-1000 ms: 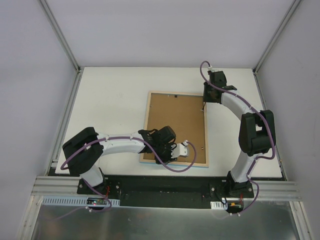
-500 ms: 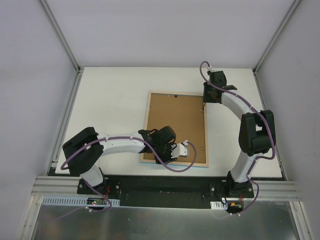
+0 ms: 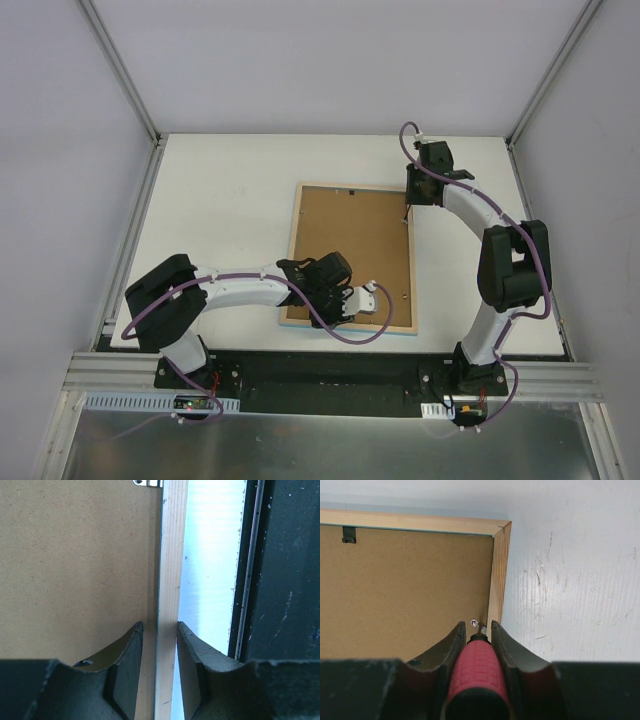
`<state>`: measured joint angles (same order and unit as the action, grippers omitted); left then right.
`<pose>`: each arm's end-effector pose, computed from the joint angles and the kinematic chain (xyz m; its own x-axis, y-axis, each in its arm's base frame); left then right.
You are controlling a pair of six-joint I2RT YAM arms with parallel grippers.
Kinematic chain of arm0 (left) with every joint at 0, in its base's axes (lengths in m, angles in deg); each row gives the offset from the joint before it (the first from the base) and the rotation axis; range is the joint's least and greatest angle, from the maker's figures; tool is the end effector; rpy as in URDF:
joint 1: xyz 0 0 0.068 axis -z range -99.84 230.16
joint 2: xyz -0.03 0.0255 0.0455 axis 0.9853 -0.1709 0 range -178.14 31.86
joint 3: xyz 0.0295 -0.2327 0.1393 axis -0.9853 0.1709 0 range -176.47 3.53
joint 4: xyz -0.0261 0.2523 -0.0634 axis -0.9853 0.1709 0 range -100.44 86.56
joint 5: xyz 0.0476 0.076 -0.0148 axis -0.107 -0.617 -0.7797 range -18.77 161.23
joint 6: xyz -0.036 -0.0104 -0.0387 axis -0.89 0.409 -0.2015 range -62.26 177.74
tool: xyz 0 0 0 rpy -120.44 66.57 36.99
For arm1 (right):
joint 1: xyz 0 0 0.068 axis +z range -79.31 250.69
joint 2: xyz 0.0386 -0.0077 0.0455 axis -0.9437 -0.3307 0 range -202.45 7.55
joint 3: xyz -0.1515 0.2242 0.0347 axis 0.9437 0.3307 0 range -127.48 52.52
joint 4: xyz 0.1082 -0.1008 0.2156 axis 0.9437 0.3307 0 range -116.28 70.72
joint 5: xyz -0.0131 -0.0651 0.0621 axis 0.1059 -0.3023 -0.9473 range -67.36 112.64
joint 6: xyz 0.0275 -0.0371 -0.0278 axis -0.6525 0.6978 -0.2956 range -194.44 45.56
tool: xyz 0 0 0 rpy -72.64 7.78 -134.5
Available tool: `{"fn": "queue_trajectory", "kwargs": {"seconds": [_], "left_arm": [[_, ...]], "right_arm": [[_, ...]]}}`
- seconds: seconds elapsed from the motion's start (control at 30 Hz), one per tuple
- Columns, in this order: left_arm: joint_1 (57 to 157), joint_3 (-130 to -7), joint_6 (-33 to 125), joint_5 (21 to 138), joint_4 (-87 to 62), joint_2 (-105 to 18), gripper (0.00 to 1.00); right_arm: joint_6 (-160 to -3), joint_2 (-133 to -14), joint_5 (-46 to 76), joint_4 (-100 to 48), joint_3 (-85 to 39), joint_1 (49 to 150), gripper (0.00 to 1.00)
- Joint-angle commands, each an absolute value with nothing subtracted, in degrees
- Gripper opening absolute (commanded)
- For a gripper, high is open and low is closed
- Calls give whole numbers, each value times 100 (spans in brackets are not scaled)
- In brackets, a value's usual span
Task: Take the photo out of the frame
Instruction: Release the photo frame item from the photo frame.
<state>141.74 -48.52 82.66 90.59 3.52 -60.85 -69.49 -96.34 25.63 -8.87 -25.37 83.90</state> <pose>0.1418 -0.2868 0.1754 0.0362 0.7683 -0.6391 0.9988 -0.0480 -0.0011 0.3991 0.0917 0.2411 -0.6502 -0.2411 -0.7205 -0.2484 0.9637 -0.0983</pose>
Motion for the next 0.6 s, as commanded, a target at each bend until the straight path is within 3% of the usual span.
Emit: {"fn": "queue_trajectory", "kwargs": {"seconds": [0.0,0.57], "left_arm": [[14221,-4798,8287,8855,450,-6359,31],[14221,-4806,8287,8863,433,-6368,31]], "right_arm": [[-6960,-9589,2537,-835,-2773,8361,1],[-7136,-9607,2713,-932,-2685,8255,1]]}}
